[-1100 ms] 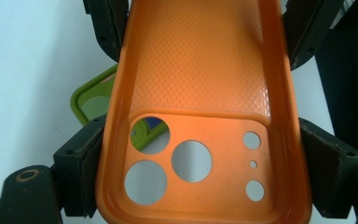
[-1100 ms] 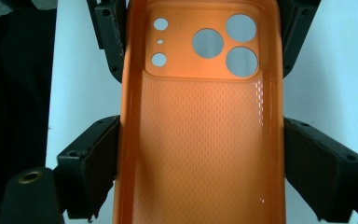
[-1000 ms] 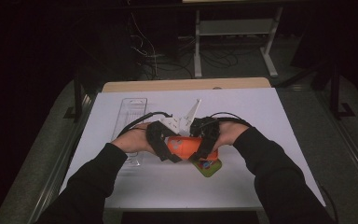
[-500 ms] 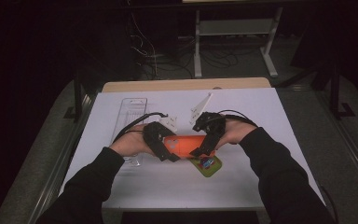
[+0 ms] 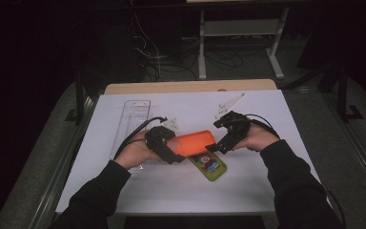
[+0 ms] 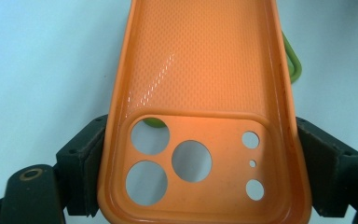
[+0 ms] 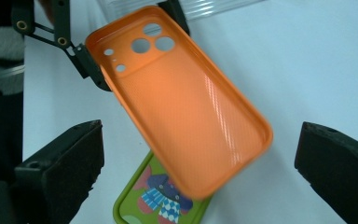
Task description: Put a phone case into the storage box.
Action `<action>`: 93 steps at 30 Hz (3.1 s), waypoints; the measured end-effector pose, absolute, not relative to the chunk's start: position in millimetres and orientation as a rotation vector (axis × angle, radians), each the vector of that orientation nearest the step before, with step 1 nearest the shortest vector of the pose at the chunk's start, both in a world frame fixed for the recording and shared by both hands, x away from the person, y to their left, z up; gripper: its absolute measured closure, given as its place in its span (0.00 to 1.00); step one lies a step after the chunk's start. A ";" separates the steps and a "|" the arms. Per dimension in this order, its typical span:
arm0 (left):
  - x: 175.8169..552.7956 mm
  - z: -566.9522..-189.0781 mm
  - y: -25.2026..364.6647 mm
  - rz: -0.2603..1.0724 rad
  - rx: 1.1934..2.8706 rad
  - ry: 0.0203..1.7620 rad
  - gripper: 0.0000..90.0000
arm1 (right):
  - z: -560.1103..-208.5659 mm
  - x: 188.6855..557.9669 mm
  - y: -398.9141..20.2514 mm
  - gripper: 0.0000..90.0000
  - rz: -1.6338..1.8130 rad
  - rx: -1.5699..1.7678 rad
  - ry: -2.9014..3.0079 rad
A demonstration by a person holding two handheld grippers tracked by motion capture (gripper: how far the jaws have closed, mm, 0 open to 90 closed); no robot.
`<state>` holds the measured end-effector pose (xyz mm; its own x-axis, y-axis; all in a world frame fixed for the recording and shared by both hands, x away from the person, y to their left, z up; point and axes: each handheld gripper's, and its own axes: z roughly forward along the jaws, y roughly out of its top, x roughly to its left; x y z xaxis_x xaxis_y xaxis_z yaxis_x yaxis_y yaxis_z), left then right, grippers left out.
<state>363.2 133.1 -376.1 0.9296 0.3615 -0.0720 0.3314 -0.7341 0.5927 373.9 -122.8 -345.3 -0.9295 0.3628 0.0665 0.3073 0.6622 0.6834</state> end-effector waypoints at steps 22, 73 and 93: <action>356.3 -375.6 134.6 0.107 2.414 0.624 0.18 | -393.2 337.2 -156.4 0.00 1.186 1.067 2.564; 354.6 -381.6 138.7 0.048 2.407 0.636 0.18 | -409.7 312.3 -137.4 0.00 0.905 0.657 2.290; 355.3 -381.9 138.7 0.054 2.425 0.618 0.18 | -409.5 304.1 -125.0 0.00 0.730 0.432 2.238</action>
